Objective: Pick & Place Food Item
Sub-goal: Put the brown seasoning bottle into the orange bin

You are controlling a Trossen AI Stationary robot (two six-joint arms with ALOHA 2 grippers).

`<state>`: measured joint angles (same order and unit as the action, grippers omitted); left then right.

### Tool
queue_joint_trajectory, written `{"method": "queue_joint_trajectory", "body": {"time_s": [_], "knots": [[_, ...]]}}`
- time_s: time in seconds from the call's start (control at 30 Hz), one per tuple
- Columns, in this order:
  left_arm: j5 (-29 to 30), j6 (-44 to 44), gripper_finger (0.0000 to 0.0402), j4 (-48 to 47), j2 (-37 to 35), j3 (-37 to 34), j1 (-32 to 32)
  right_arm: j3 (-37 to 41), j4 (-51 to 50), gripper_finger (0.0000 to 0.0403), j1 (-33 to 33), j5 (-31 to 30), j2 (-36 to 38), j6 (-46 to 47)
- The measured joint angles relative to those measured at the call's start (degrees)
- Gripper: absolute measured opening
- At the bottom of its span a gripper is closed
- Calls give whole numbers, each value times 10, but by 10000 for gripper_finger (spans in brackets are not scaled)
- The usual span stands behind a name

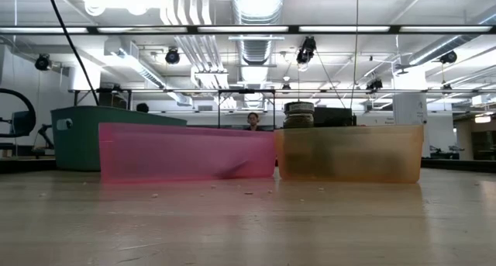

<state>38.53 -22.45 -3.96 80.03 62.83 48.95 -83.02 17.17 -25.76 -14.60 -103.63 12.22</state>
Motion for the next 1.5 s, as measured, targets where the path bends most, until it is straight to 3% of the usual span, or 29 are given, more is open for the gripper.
{"method": "queue_joint_trajectory", "body": {"time_s": [0.1, 0.37, 0.93, 1.5], "knots": [[-15, -19, 168, -23, -1, 0, -3, 0, -40, 276, 4, 14, 13, 25], [-62, -51, 168, -61, -2, 0, -23, -1, -68, 276, 28, 159, 19, 112], [-206, -129, 168, -132, -2, -1, -97, -1, -141, 276, 59, 194, 21, 144], [-305, -127, 168, -138, -2, -1, -164, -2, -161, 276, 74, 194, 11, 163]]}}
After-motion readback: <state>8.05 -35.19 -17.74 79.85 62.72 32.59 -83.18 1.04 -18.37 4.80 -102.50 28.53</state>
